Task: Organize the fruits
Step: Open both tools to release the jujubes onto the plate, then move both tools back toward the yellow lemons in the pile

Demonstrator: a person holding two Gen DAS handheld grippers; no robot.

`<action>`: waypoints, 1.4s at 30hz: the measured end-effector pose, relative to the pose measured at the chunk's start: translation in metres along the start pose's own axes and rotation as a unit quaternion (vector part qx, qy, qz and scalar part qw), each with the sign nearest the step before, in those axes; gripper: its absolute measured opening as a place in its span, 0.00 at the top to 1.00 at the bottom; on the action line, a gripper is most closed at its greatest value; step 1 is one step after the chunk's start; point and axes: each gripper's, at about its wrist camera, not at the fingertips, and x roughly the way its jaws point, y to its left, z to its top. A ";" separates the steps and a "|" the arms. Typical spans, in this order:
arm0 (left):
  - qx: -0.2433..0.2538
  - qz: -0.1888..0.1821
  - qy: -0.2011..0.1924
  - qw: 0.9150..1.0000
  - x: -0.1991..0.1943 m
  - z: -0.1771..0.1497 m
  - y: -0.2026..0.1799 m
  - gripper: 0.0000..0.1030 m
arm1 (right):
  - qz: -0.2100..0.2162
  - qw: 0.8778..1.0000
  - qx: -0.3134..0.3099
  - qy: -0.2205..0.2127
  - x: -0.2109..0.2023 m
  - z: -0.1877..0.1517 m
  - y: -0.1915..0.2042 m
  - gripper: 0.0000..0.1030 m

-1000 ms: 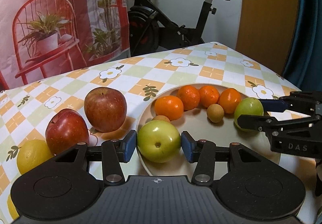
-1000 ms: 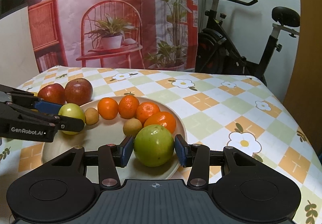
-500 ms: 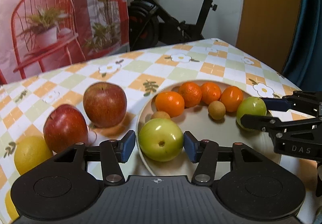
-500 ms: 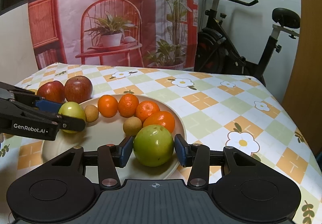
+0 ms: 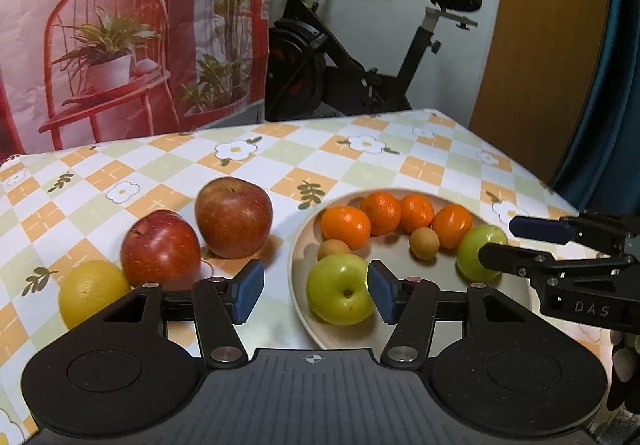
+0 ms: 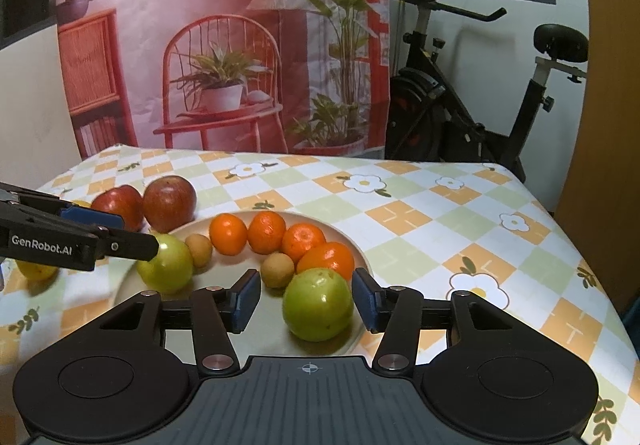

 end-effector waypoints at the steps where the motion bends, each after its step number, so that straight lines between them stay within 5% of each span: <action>1: -0.002 0.002 -0.003 1.000 -0.003 0.000 0.001 0.42 | 0.000 1.000 0.000 -0.001 -0.001 0.001 0.001 0.54; 10: -0.018 0.019 -0.026 0.999 -0.035 -0.001 0.027 0.42 | 0.014 1.000 0.000 -0.012 -0.011 0.004 0.013 0.46; 21: -0.036 0.105 -0.037 0.993 -0.078 -0.019 0.073 0.42 | 0.040 0.999 -0.001 0.001 -0.002 0.007 0.034 0.46; 26: -0.065 0.114 -0.029 0.991 -0.088 -0.029 0.099 0.42 | 0.057 0.998 -0.022 0.003 0.000 0.013 0.053 0.46; 42: -0.136 0.060 -0.004 0.989 -0.075 -0.044 0.140 0.43 | 0.098 0.990 -0.088 0.041 0.029 0.020 0.118 0.46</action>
